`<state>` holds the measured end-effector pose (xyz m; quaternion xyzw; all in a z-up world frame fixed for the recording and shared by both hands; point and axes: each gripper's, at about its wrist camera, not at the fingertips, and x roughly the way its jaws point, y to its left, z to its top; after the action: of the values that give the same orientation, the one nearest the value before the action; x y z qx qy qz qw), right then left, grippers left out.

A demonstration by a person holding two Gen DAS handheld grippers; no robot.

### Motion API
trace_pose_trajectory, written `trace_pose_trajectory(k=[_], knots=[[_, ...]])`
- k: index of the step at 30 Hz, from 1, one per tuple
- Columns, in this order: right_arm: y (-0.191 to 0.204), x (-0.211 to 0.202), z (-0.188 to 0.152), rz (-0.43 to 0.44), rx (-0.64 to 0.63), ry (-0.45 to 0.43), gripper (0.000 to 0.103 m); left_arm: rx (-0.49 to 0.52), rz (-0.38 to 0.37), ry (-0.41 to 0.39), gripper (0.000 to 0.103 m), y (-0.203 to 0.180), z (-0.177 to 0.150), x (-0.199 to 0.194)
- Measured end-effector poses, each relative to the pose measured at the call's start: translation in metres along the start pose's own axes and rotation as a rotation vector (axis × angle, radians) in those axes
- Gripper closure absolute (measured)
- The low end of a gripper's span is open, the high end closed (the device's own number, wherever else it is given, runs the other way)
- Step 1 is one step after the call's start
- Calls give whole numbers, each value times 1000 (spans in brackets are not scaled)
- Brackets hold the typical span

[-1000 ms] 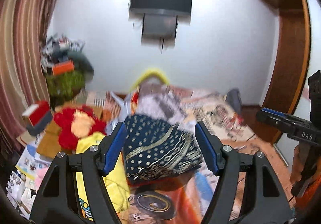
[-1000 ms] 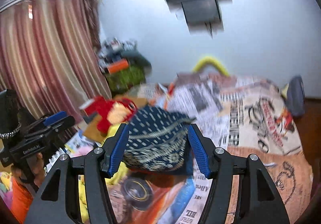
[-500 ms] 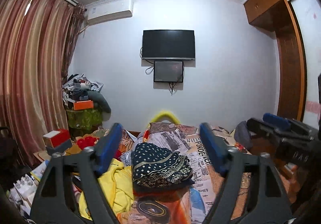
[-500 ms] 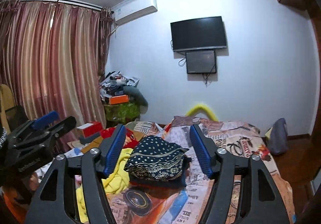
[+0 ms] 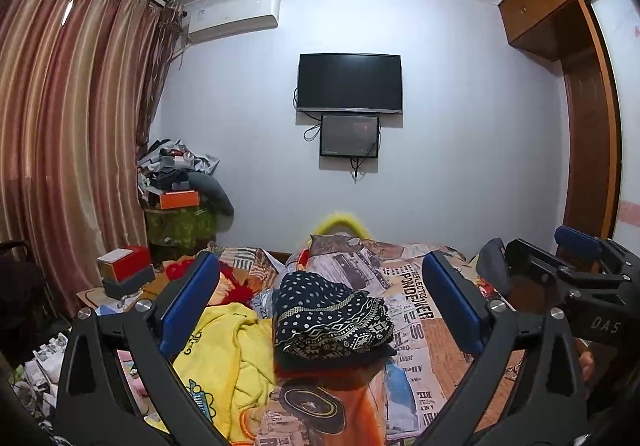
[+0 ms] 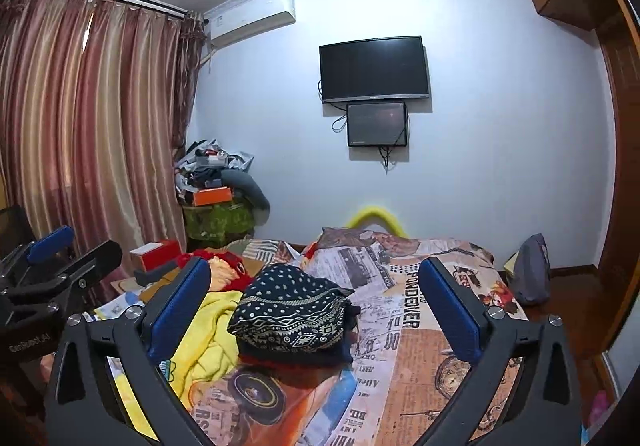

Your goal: Fold large clothes

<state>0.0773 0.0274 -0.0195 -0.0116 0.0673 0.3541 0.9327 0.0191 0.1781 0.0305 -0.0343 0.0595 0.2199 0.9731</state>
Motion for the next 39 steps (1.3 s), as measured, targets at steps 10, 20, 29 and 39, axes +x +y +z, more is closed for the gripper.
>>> trace_pose_trajectory(k=[10,20,29,39], knots=[[0,-2,-2,3,3,18,0,-9,3,22,1,1,-4,6],[0,-4,-2,3,4,20,0,-13,3,37,1,0,-7,10],[0,-6,-1,3,4,28,0,-17,-1,45,1,0,-10,12],[0,-5,0,0,2,29,0,-10,-33,73,1,2,-16,19]])
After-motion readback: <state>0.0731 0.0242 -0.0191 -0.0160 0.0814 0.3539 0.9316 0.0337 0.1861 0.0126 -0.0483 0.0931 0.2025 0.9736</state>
